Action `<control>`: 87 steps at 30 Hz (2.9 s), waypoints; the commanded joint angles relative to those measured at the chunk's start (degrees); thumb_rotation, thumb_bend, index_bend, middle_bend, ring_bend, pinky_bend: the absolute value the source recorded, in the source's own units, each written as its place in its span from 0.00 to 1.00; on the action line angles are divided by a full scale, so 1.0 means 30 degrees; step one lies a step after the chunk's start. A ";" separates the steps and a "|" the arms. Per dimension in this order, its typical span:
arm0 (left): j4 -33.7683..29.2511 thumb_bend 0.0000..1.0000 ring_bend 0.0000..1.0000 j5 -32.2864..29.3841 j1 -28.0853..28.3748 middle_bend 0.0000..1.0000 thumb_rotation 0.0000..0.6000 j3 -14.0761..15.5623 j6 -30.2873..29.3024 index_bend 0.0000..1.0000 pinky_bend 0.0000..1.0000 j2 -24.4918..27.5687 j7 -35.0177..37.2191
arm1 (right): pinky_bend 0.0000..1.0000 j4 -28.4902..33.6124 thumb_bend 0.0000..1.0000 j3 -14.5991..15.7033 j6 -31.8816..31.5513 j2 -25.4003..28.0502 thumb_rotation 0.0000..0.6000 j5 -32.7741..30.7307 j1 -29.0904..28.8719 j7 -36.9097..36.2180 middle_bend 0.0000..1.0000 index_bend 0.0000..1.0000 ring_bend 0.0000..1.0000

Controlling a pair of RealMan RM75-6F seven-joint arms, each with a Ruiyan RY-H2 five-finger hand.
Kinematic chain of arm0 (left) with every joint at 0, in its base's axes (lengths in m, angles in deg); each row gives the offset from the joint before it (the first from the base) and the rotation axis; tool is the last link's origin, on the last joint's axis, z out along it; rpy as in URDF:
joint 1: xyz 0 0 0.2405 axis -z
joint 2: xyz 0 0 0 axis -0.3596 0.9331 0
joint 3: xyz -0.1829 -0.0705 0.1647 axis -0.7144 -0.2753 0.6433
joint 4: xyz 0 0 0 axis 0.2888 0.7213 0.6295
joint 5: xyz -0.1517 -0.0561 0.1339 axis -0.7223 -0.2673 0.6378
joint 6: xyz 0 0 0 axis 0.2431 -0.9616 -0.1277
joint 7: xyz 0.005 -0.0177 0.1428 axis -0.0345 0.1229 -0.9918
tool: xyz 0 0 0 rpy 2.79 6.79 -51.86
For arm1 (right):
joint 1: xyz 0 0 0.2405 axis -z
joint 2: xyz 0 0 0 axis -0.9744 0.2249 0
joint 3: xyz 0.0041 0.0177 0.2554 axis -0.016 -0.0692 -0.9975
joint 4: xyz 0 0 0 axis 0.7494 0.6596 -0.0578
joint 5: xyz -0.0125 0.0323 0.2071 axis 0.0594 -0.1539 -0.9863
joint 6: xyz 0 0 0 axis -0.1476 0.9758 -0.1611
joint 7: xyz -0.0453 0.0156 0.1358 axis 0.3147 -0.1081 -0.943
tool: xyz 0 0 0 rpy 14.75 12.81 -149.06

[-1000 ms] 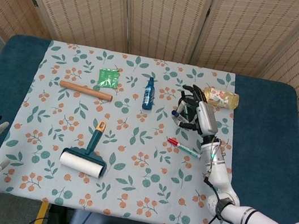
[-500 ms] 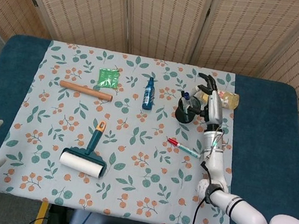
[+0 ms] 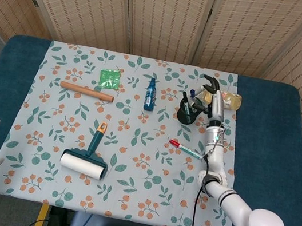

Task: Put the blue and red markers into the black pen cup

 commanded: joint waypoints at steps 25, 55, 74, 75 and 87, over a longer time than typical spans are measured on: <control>0.0019 0.21 0.01 0.0137 0.0171 0.00 1.00 0.0015 0.0175 0.00 0.27 -0.0281 -0.0563 | 0.00 1.5239 0.12 0.3623 -0.2970 1.0645 1.00 0.3526 0.4656 0.8406 0.00 0.03 0.00; 0.0037 0.21 0.01 0.1577 0.0299 0.00 1.00 0.0700 -0.0193 0.00 0.27 0.1121 0.3890 | 0.00 2.3585 0.26 0.6952 -1.0587 0.8053 1.00 -0.5603 0.7397 2.7422 0.04 0.47 0.00; 0.0409 0.21 0.01 0.1995 0.0286 0.00 1.00 0.0988 -0.0593 0.00 0.27 0.1648 0.5742 | 0.00 1.8625 0.26 0.4025 -0.9187 0.3500 1.00 -0.9598 0.4926 2.9146 0.04 0.47 0.00; 0.0411 0.21 0.01 0.1991 0.0273 0.00 1.00 0.0998 -0.0621 0.00 0.27 0.1685 0.5828 | 0.00 1.8314 0.26 0.3937 -0.9038 0.3280 1.00 -0.9697 0.4807 2.9087 0.04 0.47 0.00; 0.0654 0.21 0.01 0.2182 0.0151 0.00 1.00 0.1062 -0.1121 0.00 0.27 0.1974 0.6725 | 0.00 1.4834 0.26 0.3205 -0.7480 0.0970 1.00 -1.0481 0.3332 2.8994 0.04 0.47 0.00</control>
